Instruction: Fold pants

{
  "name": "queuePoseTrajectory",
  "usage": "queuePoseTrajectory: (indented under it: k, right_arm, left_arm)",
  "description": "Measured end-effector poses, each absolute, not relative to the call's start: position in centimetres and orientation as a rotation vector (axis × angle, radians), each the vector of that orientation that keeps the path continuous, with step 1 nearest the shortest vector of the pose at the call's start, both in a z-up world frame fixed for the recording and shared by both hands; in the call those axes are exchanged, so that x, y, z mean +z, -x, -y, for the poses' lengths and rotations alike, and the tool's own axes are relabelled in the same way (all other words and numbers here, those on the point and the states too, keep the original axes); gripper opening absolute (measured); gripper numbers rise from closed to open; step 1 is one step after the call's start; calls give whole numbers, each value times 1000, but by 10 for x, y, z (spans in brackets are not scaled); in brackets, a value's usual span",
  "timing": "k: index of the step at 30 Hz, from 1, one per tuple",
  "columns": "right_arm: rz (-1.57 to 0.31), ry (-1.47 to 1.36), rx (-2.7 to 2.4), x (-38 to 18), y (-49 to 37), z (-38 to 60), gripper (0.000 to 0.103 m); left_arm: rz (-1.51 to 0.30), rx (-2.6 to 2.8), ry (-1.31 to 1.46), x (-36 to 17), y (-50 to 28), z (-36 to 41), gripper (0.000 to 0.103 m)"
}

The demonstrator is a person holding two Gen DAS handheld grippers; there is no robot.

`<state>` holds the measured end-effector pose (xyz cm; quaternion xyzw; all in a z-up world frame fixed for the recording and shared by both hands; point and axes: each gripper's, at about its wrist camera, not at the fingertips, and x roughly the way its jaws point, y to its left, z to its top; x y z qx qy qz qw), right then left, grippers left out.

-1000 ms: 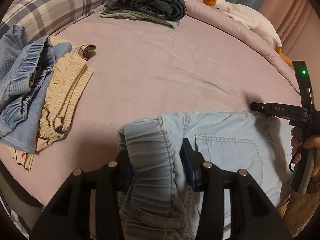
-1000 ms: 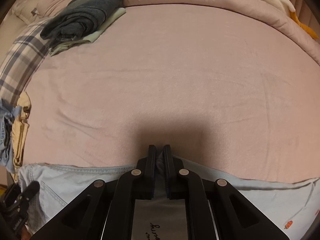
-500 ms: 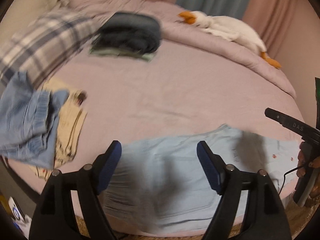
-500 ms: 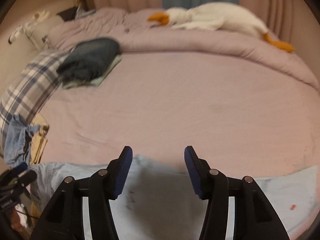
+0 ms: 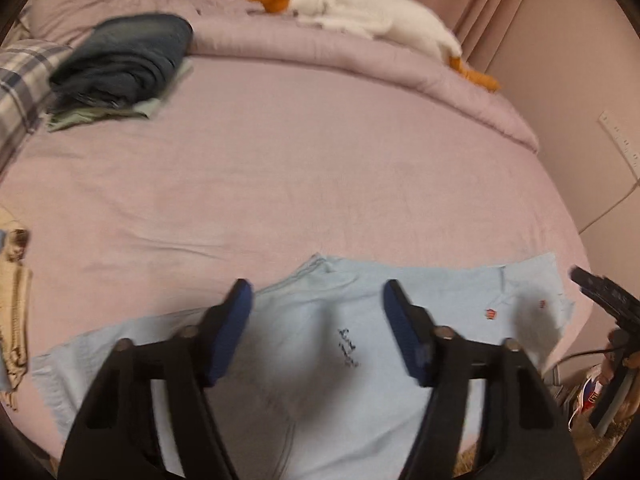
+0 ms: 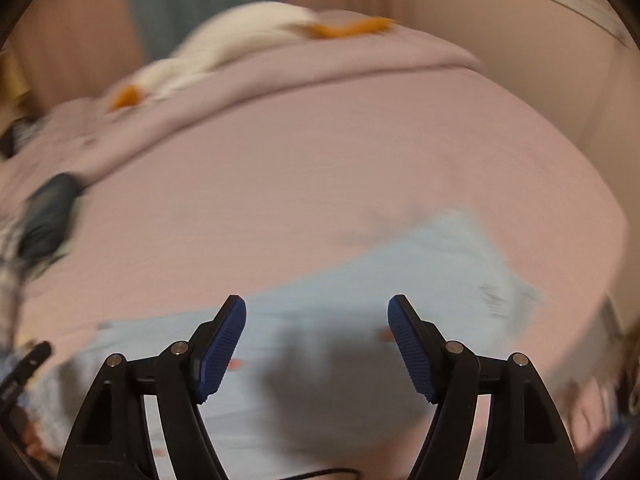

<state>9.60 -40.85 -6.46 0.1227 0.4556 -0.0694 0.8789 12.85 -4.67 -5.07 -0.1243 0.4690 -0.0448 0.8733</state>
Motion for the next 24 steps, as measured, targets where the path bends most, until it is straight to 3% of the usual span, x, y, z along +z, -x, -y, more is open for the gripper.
queuePoseTrajectory:
  k: [5,16,19,21,23,24]
  right_arm:
    - [-1012,-347,-233,-97,-105,462,73]
    - [-1003,-430,-384,-130,-107,514,73]
    - [-999,-419,-386,-129,-101,517,46]
    - [-1014,-427,-392,-136,-101,524,22]
    - [-1011,-451,-390,-137,-101,536,8]
    - [-996,-476,-379,-135,-100,539,7]
  left_arm:
    - [-1091,-102,293,-92,-156,54,31]
    - [-1108,-77,294,-113,-167,55,31]
    - [-1101,-68,289,-113,-165,56,31]
    - [-1094,-62,279,-113,-162,56,30]
    - [-1086,-55,267,-112,-161,59,30]
    - [-1086,-54,265,-113,-162,60,29]
